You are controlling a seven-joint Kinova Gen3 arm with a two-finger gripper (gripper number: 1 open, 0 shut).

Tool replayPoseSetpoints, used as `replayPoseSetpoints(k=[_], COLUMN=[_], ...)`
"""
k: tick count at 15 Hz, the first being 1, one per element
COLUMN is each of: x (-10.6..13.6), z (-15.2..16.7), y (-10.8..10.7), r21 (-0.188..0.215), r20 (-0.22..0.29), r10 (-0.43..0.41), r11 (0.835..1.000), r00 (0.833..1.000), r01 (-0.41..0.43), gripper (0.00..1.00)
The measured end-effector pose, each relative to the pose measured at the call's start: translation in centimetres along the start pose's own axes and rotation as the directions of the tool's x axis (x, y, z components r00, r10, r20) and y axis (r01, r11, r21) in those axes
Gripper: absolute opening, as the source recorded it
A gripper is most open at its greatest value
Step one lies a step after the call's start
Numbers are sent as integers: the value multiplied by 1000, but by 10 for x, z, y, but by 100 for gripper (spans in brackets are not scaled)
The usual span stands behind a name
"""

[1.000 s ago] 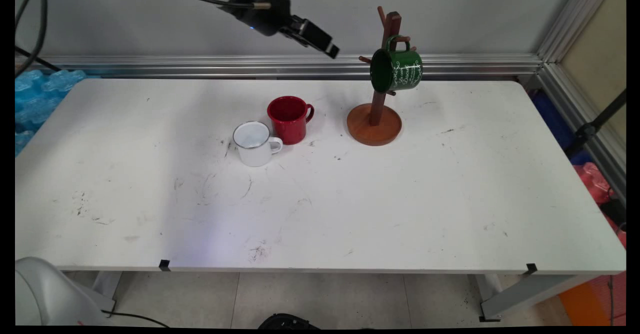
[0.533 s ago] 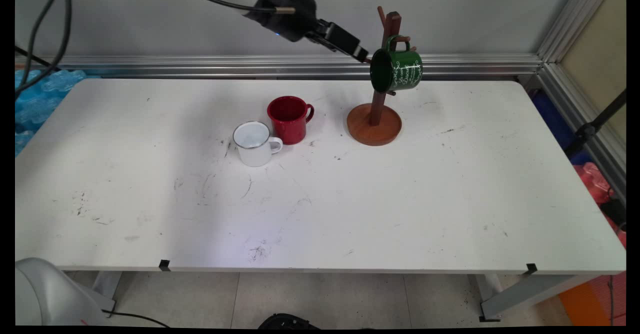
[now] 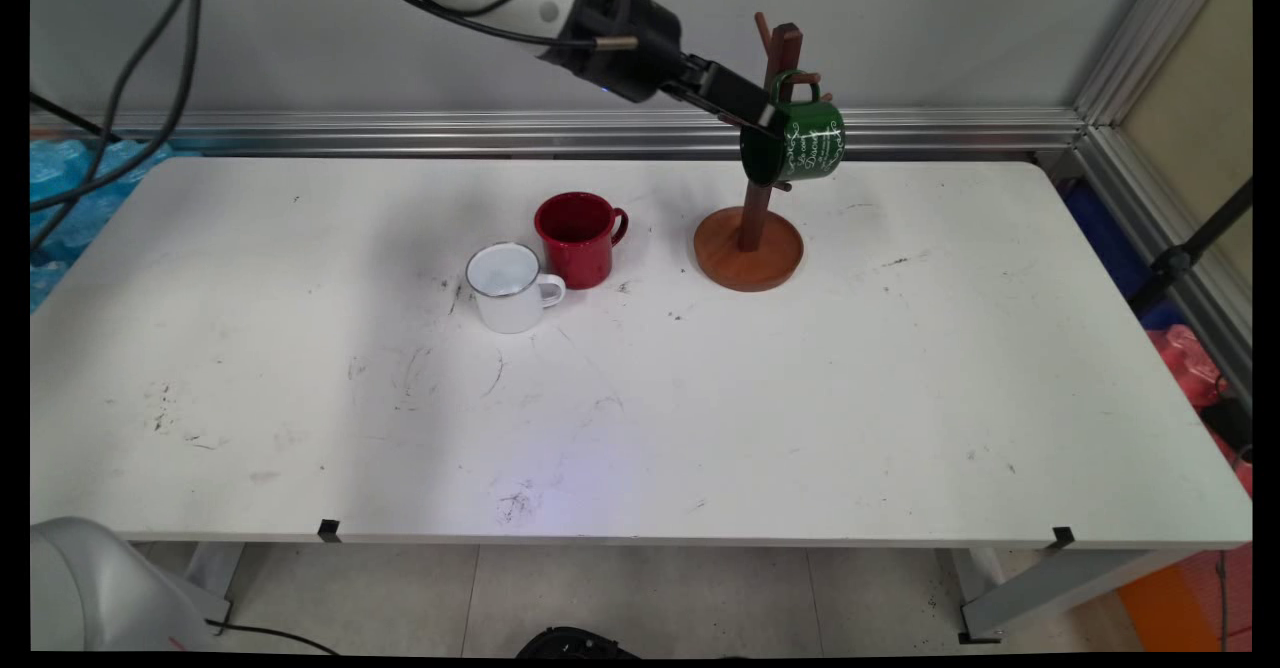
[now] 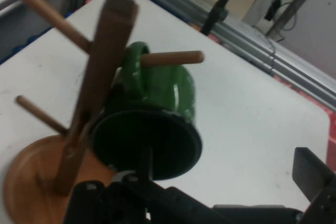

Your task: Pick up the green mug from the rack

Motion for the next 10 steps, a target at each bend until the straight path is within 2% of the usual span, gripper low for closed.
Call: replayPoseSetpoints(k=[5,10], x=[-5,-11], z=[25,47], y=[2,-2], r21=[-40,-47], r20=[-22,-27], r10=[-24,-55], r11=[999,997], r00=[999,998], r01=[23,54], gripper=[100,100])
